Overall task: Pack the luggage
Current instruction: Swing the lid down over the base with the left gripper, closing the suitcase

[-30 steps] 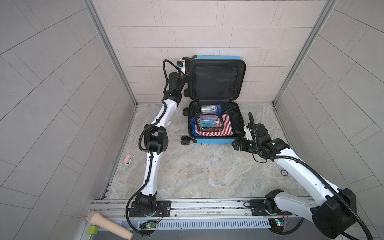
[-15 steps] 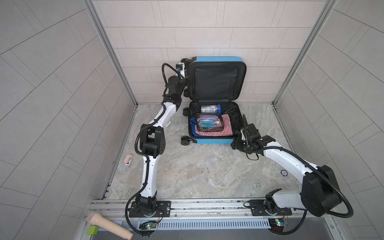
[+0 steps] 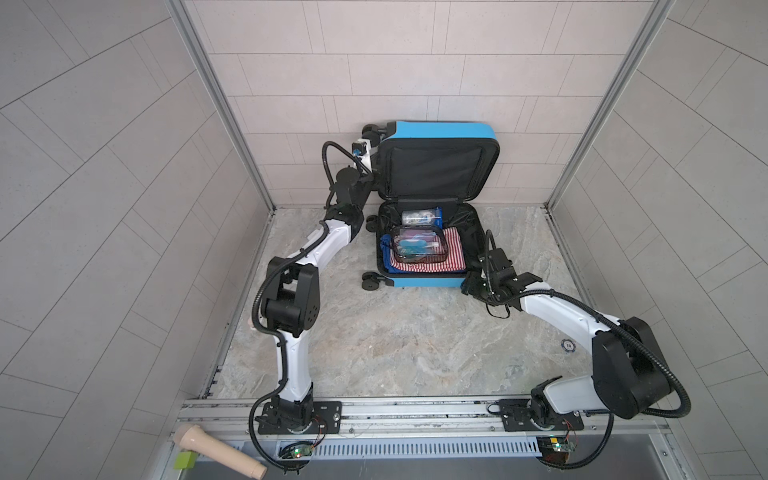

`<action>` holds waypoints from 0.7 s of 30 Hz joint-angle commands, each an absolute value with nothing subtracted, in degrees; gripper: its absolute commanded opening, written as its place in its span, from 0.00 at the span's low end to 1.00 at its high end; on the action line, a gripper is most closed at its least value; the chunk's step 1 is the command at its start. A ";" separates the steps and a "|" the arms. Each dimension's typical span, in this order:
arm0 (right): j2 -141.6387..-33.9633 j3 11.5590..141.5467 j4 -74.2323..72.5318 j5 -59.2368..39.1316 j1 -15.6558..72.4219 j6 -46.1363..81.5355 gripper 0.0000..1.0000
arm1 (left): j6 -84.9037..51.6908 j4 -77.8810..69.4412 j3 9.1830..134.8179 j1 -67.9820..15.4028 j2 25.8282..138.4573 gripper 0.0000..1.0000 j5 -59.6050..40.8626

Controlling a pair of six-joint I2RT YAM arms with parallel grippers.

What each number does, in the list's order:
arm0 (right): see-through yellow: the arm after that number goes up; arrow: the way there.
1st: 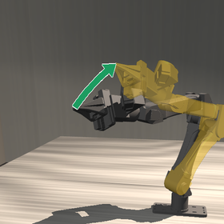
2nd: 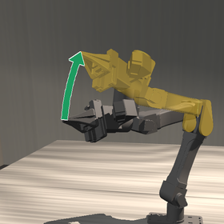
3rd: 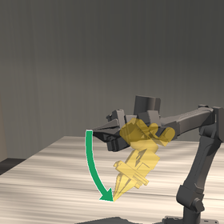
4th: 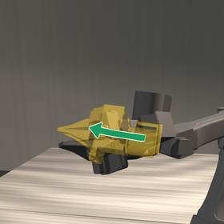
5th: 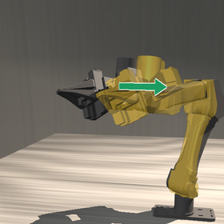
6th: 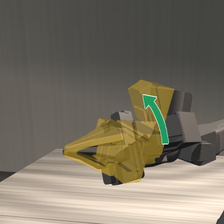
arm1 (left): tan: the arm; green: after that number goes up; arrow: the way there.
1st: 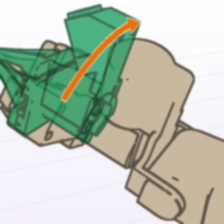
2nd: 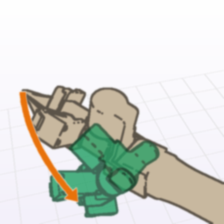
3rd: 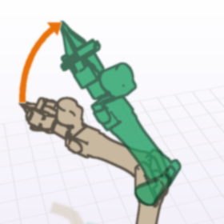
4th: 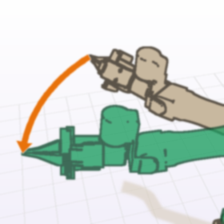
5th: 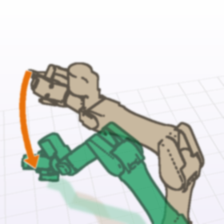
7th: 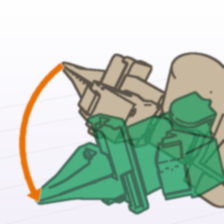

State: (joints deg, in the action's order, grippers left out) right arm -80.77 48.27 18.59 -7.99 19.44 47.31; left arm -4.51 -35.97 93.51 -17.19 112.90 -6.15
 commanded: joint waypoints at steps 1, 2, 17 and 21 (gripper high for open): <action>-80.25 47.36 16.80 -6.02 19.25 48.74 0.64 | -5.54 -42.98 86.75 -19.30 105.93 0.00 -6.01; -80.13 47.21 16.63 -5.89 19.25 48.83 0.64 | -5.56 -44.12 84.16 -19.78 104.30 0.00 -5.32; -70.75 40.25 18.84 -5.09 17.94 48.82 0.66 | -3.05 -55.16 45.13 -30.53 82.29 0.00 9.75; -66.31 37.28 20.59 -4.68 17.56 48.77 0.68 | -4.78 -55.64 36.42 -31.69 77.44 0.00 13.56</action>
